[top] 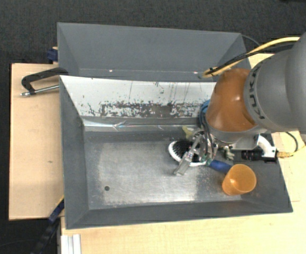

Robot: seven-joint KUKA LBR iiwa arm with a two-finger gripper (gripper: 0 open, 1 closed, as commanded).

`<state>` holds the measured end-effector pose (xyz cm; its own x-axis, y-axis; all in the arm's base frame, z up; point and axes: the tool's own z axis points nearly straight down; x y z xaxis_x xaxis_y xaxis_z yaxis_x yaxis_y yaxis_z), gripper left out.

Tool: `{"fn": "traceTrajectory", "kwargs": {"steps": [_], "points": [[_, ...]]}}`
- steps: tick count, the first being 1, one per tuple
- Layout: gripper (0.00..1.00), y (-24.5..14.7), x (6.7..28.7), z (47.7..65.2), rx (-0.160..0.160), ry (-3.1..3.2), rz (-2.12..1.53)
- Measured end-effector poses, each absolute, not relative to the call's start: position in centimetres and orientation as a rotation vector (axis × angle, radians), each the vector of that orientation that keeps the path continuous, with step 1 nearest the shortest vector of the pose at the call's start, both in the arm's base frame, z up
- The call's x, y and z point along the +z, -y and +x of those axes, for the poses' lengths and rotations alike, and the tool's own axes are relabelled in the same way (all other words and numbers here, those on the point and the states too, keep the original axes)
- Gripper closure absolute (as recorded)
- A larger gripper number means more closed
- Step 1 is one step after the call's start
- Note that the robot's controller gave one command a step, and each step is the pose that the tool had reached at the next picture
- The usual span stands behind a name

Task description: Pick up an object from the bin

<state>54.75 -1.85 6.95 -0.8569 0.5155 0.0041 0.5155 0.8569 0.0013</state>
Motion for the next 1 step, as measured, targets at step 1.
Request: {"fn": "traceTrajectory", "kwargs": {"steps": [1], "points": [[0.00,1.78,7.01,54.81,-0.002,3.027,-0.838]]}}
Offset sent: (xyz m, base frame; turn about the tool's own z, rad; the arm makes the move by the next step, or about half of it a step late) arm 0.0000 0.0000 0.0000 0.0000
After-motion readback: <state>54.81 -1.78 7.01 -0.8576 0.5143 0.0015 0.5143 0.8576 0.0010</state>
